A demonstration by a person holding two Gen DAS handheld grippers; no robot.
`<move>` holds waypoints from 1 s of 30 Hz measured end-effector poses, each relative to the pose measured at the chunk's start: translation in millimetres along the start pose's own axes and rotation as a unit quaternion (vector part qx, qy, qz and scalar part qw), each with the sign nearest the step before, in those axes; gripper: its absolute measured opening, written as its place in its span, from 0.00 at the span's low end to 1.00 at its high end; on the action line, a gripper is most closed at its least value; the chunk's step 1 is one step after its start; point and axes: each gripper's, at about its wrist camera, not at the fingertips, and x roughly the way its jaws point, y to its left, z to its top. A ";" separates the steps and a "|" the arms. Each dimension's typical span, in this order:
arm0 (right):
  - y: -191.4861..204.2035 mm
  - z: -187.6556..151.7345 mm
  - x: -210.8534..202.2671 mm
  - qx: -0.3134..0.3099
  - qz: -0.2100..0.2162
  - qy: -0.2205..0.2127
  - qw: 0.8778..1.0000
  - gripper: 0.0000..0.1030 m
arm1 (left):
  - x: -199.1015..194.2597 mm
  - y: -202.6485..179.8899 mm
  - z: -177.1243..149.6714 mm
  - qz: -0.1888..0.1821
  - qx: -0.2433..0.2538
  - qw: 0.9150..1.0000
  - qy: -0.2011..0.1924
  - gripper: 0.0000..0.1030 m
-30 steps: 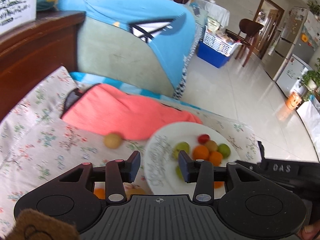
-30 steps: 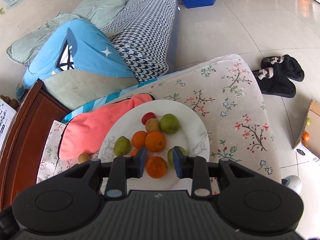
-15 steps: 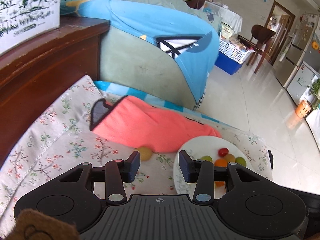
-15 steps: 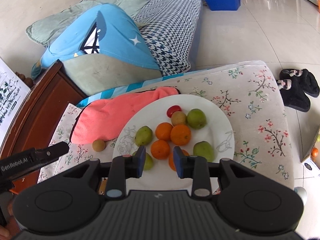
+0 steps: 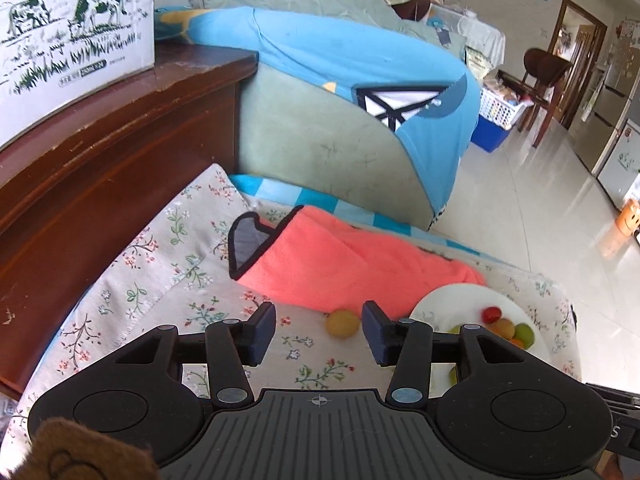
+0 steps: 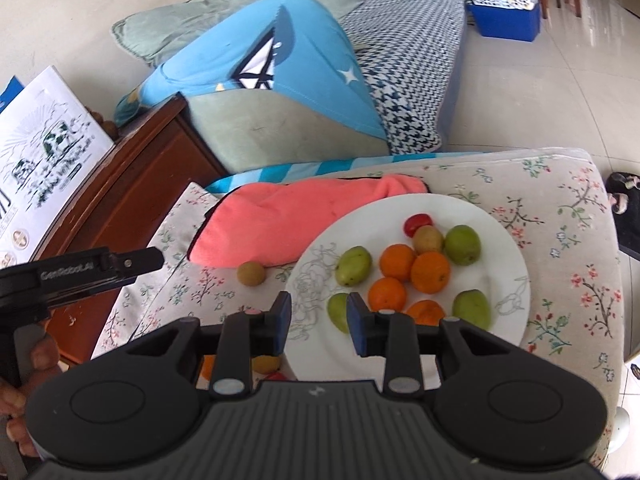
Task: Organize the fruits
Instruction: 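Withdraw both tools from the plate back toward the remaining fruit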
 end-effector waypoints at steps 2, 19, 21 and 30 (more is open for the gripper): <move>4.2 -1.6 1.4 -0.007 0.005 0.003 1.000 0.31 | 4.8 1.0 -1.4 0.003 0.007 1.000 0.006 0.45; 62.5 -34.5 33.3 -0.108 0.071 0.045 0.991 0.41 | 43.5 26.9 1.4 0.025 0.045 0.997 0.050 0.67; 69.4 -39.1 39.1 -0.121 0.076 0.050 0.988 0.41 | 45.9 30.3 1.7 0.024 0.040 0.997 0.053 0.72; 88.6 -54.5 65.0 -0.168 0.048 0.051 0.983 0.41 | 51.2 41.7 6.5 0.015 0.019 0.998 0.062 0.72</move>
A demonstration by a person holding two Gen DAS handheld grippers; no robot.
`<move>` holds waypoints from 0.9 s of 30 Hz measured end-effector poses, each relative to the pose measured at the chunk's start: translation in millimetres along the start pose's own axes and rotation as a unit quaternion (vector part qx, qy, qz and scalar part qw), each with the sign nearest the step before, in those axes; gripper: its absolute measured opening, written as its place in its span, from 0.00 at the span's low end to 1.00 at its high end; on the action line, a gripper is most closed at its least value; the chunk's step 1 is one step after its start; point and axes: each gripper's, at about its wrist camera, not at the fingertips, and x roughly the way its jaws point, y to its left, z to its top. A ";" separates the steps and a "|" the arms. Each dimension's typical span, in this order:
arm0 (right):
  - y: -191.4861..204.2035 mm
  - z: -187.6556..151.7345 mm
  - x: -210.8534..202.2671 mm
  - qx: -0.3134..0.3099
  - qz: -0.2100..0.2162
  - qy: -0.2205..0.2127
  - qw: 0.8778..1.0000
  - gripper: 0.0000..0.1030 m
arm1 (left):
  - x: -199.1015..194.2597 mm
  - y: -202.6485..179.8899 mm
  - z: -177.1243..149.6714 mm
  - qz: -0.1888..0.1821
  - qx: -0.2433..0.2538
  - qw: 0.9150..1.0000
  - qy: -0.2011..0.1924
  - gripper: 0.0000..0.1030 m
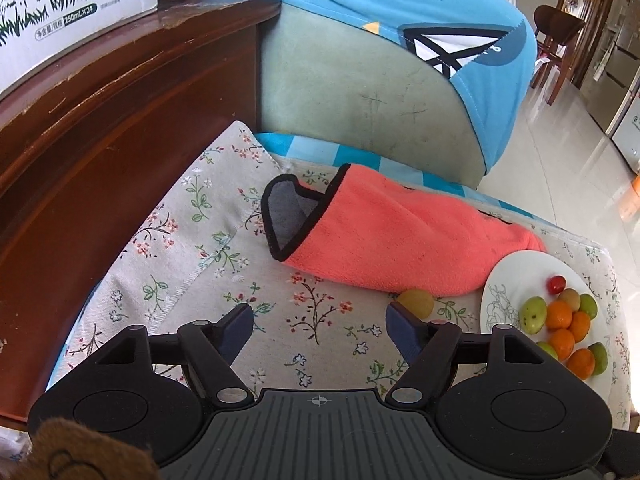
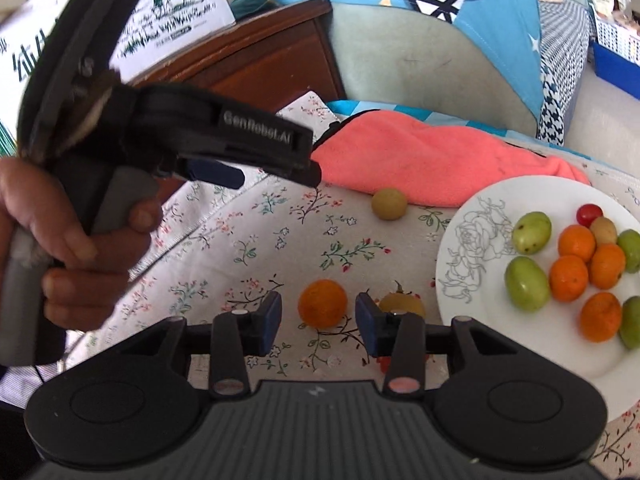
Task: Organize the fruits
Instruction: 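Withdraw both tools from the plate back toward the remaining fruit, then close left tool on a brown kiwi while right tool grasps a tangerine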
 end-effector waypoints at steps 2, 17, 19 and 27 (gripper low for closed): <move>1.5 -1.3 5.7 -0.006 -0.011 0.003 1.000 0.41 | 1.5 0.3 0.6 -0.001 0.000 1.000 0.001 0.72; 8.5 -2.8 19.9 -0.020 -0.019 0.004 1.000 0.31 | 13.2 -6.3 -0.3 -0.017 0.020 1.000 0.002 0.71; 4.7 -0.2 12.6 -0.007 -0.011 -0.003 1.000 0.31 | 13.8 -9.6 -0.9 -0.025 0.024 0.999 -0.001 0.71; -20.1 6.7 -24.9 0.045 -0.004 -0.036 0.998 0.31 | 26.6 -20.9 -1.1 -0.040 0.029 0.999 -0.004 0.68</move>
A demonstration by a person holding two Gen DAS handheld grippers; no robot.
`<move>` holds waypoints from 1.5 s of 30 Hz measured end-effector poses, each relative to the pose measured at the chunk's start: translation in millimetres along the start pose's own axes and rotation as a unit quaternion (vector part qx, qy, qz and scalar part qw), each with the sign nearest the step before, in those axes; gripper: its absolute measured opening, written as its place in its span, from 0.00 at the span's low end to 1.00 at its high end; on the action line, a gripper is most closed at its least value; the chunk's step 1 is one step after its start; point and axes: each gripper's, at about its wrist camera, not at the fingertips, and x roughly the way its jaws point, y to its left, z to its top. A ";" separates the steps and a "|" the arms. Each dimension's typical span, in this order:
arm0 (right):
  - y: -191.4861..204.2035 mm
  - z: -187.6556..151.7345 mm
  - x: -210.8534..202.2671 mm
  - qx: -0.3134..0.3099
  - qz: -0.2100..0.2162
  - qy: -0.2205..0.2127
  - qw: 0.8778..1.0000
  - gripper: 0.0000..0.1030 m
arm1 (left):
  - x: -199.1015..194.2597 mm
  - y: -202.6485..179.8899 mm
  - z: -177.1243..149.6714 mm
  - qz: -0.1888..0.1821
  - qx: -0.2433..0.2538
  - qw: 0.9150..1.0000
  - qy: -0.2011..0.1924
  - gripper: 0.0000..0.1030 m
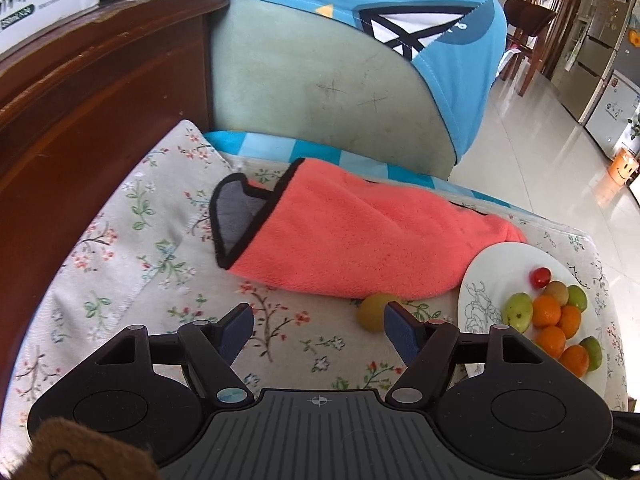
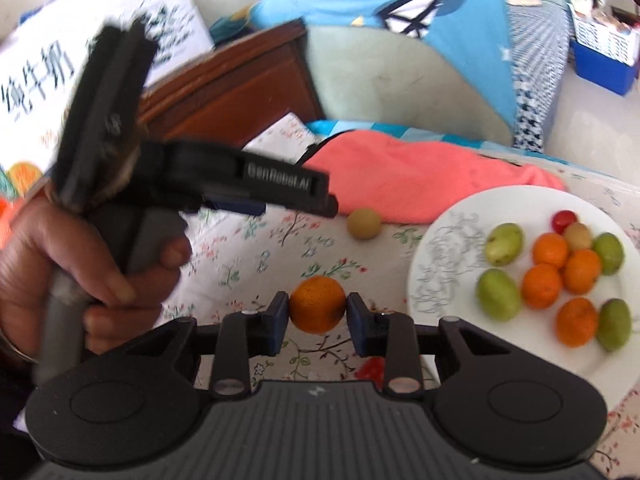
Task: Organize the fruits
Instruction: 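Close left tool on a brown kiwi while right tool grasps a tangerine, then carry the kiwi in left tool while right tool carries the tangerine, releasing both on the plate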
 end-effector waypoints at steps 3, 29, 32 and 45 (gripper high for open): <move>-8.9 2.6 -11.6 0.016 -0.001 -0.011 1.000 0.31 | 7.6 -3.7 -0.3 -0.004 -0.007 1.000 0.002 0.68; -56.9 14.6 -39.6 0.116 -0.036 -0.040 0.992 0.31 | 31.0 -40.0 -10.1 -0.019 0.046 0.999 -0.009 0.26; -58.1 16.7 -39.6 0.120 -0.035 -0.043 0.991 0.31 | 20.6 -37.3 -9.6 -0.016 0.045 0.999 -0.018 0.26; -61.7 23.1 -64.4 0.138 -0.068 -0.069 0.986 0.31 | -40.2 -43.9 -34.3 -0.011 0.033 0.999 -0.034 0.26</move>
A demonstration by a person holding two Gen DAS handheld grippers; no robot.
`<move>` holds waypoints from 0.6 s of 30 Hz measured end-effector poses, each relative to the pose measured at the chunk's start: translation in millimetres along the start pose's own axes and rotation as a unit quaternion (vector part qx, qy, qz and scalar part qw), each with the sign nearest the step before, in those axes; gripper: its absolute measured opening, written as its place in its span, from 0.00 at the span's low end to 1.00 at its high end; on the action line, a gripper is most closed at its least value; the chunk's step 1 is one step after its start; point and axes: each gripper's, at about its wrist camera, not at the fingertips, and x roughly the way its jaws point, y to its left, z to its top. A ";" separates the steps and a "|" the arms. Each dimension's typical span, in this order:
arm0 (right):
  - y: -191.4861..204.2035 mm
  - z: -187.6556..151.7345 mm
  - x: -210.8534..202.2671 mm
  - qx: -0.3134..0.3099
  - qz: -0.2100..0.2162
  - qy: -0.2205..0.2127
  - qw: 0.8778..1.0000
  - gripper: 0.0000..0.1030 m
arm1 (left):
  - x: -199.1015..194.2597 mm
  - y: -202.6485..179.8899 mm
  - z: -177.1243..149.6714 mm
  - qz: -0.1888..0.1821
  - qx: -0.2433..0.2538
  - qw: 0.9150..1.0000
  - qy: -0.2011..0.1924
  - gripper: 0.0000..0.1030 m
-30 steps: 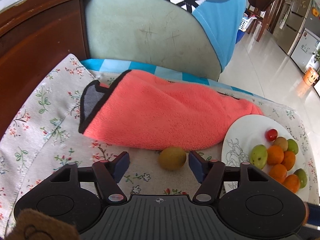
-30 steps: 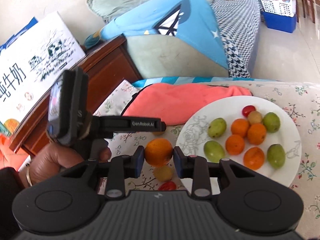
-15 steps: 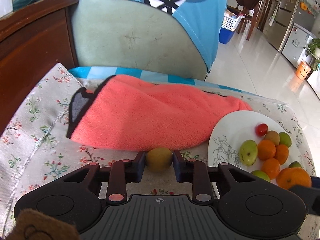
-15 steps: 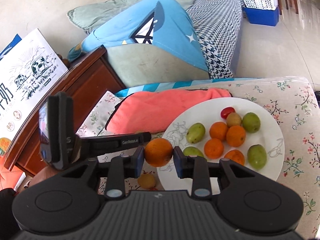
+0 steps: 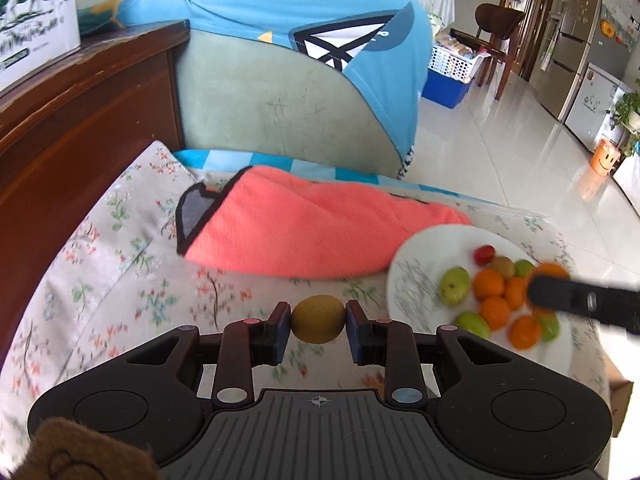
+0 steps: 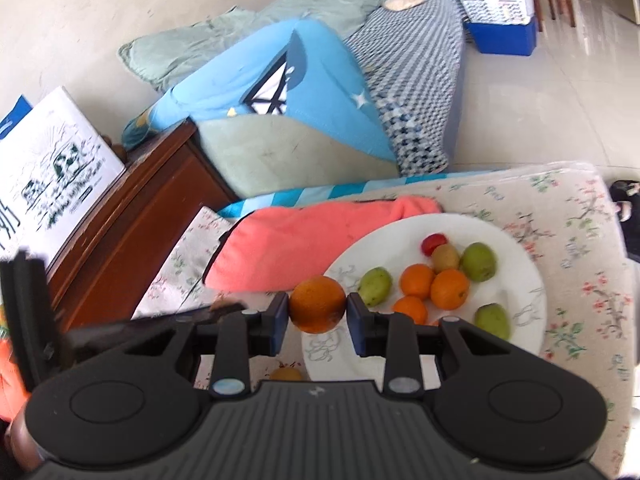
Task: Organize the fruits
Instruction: 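Carry the kiwi in left tool while right tool carries the tangerine, releasing both on the plate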
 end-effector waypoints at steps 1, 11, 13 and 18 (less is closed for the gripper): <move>-0.5 1.0 -4.0 0.000 -0.004 -0.004 1.000 0.31 | -3.6 -1.9 -2.8 0.000 0.000 1.000 0.002 0.26; -26.9 3.8 -33.5 0.065 -0.030 -0.008 0.997 0.31 | -24.6 -22.0 -17.6 -0.009 0.010 1.000 0.005 0.26; -34.3 4.7 -32.0 0.082 -0.035 -0.003 0.996 0.31 | -24.2 -21.4 -15.7 -0.010 0.000 1.000 0.006 0.26; -53.3 4.3 -25.8 0.131 -0.048 0.014 0.990 0.31 | -22.4 -19.8 -9.6 -0.029 -0.033 0.999 0.009 0.26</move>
